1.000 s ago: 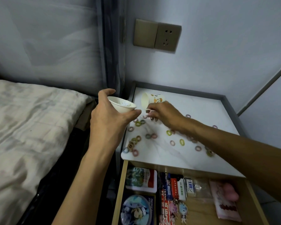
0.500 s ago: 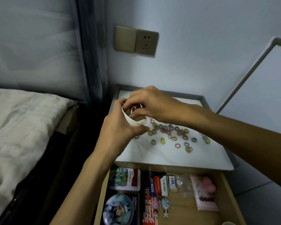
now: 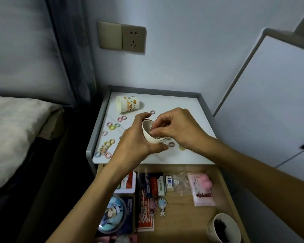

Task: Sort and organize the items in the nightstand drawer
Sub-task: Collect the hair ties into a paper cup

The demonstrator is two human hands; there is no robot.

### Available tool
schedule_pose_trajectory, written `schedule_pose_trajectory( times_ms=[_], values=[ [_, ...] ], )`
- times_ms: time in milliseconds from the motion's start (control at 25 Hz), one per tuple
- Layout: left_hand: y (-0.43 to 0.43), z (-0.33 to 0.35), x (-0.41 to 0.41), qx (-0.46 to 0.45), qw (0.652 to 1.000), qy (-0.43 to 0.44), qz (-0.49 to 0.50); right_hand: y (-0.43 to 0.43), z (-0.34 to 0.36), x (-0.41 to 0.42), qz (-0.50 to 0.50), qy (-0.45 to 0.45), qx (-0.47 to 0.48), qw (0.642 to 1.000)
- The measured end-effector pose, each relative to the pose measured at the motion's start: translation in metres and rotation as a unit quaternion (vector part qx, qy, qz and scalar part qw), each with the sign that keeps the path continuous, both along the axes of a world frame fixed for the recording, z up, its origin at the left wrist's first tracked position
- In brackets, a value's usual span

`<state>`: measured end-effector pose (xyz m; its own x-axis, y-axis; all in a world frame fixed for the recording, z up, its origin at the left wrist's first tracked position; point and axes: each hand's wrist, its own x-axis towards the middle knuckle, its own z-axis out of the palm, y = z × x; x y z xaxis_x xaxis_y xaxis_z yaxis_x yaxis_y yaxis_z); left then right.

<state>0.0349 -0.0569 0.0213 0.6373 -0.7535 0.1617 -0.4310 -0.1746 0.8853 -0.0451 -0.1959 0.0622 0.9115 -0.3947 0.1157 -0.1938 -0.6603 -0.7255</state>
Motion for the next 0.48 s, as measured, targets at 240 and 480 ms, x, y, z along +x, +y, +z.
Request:
schedule_pose_trajectory(
  times_ms=[240, 480],
  values=[
    [-0.010, -0.009, -0.015, 0.009, 1.000, -0.012, -0.017, -0.013, -0.022, -0.035, -0.066, -0.077, 0.024, 0.995],
    [-0.023, -0.028, -0.038, 0.036, 0.997, 0.010, -0.060, -0.015, -0.053, -0.071, -0.086, 0.050, 0.149, 0.984]
  ],
)
